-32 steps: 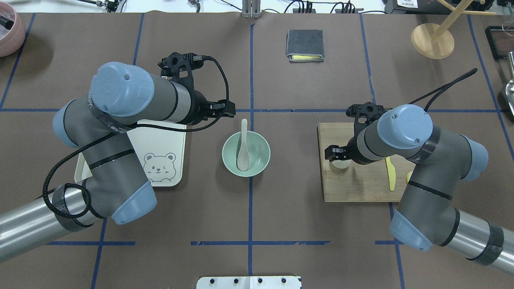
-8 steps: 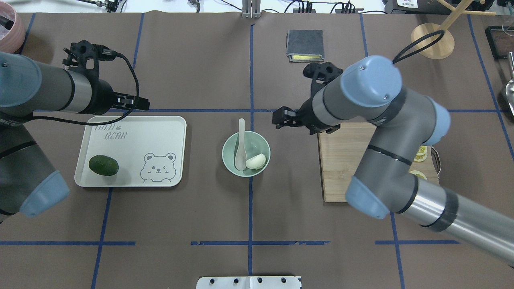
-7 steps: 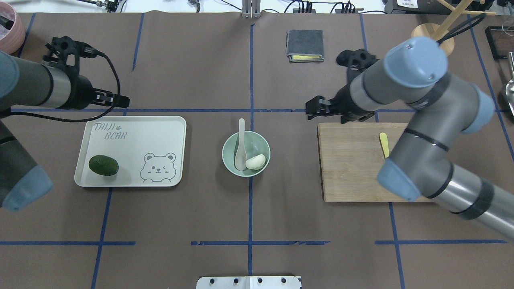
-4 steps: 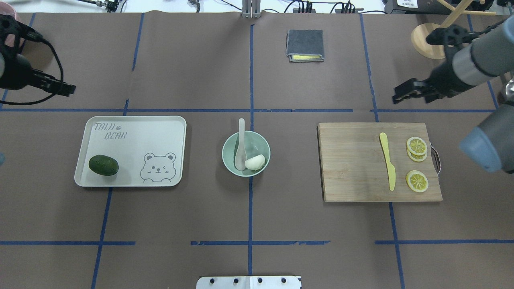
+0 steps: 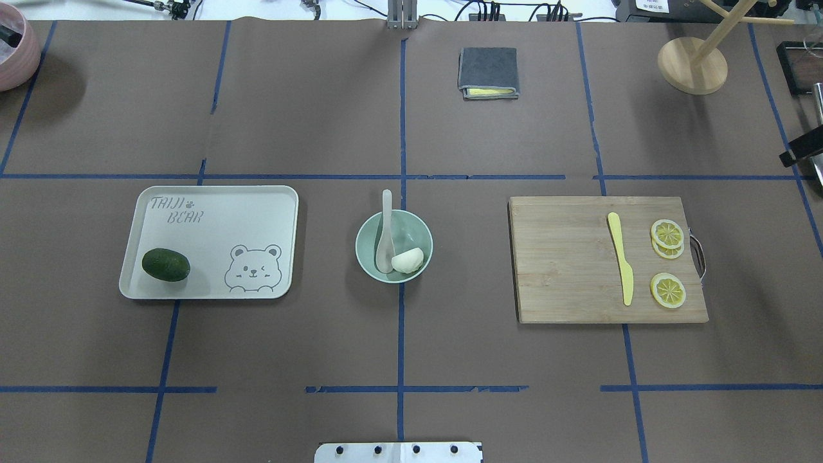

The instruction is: Put spoon and bun in bowl

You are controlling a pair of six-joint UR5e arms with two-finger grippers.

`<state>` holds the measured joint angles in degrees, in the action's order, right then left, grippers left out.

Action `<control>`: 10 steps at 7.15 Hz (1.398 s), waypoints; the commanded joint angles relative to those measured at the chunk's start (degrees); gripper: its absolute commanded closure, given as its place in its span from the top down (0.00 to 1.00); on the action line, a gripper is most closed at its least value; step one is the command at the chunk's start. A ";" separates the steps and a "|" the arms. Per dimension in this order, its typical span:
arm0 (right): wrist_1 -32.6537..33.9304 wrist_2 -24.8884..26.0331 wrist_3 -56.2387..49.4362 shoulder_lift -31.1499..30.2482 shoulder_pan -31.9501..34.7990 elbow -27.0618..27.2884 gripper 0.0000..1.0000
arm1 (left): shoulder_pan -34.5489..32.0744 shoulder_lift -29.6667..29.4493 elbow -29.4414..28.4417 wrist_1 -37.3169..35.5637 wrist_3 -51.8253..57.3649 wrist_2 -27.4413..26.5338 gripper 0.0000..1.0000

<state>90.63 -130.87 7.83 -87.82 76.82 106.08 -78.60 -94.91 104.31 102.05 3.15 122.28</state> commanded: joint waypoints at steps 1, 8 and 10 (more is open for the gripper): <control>4.47 -1.22 -4.76 -4.00 4.21 -0.26 1.00 | -6.55 2.95 -1.91 -7.37 5.81 10.29 1.00; 4.02 -0.88 -12.32 -8.51 5.44 0.35 1.00 | -6.48 9.84 -4.56 -2.82 5.73 11.93 1.00; 3.85 -0.97 -11.61 -8.07 5.53 1.05 1.00 | -6.57 10.10 -4.47 -2.82 5.73 11.93 1.00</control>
<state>94.57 -131.80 -4.06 -96.23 82.29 106.79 -85.11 -84.91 99.80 99.31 8.86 134.22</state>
